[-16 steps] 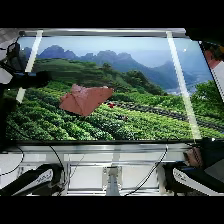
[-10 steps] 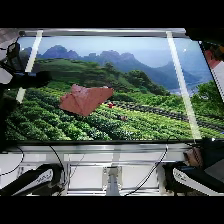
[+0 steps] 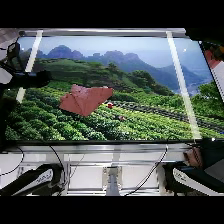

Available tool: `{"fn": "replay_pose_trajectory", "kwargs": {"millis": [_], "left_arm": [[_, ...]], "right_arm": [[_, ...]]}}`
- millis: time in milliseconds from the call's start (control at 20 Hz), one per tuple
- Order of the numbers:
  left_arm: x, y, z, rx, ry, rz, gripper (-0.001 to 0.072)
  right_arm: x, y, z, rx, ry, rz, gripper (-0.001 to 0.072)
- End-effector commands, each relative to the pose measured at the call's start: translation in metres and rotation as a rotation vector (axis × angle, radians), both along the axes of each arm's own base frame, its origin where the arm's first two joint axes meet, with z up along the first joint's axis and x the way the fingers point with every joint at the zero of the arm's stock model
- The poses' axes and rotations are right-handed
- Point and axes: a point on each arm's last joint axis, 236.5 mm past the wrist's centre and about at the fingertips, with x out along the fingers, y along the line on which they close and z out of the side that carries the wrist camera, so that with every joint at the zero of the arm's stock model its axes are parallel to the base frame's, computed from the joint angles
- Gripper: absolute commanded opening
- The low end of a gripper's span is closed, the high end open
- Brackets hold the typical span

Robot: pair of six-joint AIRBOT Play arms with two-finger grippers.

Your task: Fold the clothes and pants, and hang the long-sleeved shirts on hangers.

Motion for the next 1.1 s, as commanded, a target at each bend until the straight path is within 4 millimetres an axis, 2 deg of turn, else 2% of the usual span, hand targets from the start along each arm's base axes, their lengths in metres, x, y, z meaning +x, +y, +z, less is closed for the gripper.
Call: {"fn": "replay_pose_trajectory", "kwargs": {"millis": [0,150,250,450,600,750,850,900,950,1000,1050], "left_arm": [[0.000,-0.001,0.000,-0.002,0.001,-0.001,0.0019],[-0.001,-0.001,-0.001,-0.001,0.006,-0.003,0.0018],[-0.002,0.000,-0.001,0.038,-0.002,-0.046,0.0018],[-0.008,0.000,-0.004,0.098,0.006,-0.131,0.0017],[-0.021,-0.004,-0.015,0.149,0.046,-0.233,0.0016],[-0.036,-0.006,-0.037,0.173,0.107,-0.308,0.0016],[-0.041,-0.021,-0.046,0.143,0.105,-0.376,0.0017],[-0.041,-0.029,-0.047,0.126,0.096,-0.405,0.0017],[-0.037,-0.034,-0.049,0.099,0.090,-0.407,0.0018],[-0.031,-0.038,-0.049,0.073,0.074,-0.397,0.0018],[-0.022,-0.041,-0.049,0.047,0.048,-0.378,0.0020]], "right_arm": [[-0.001,0.003,0.001,0.010,0.000,0.007,0.0013],[0.000,0.004,0.001,0.058,0.015,-0.007,0.0008],[-0.004,0.018,-0.016,0.135,0.111,0.022,0.0005],[-0.026,0.080,-0.085,0.238,0.422,0.305,0.0004],[-0.031,0.116,-0.135,0.382,0.633,0.466,0.0005],[-0.019,0.135,-0.186,0.500,0.801,0.511,0.0008],[-0.007,0.139,-0.228,0.489,0.872,0.479,0.0012],[0.000,0.139,-0.250,0.460,0.896,0.450,0.0029],[0.006,0.138,-0.272,0.420,0.917,0.412,0.0081],[0.011,0.139,-0.293,0.389,0.940,0.362,0.0178],[0.016,0.143,-0.307,0.372,0.952,0.326,0.0234]]}}
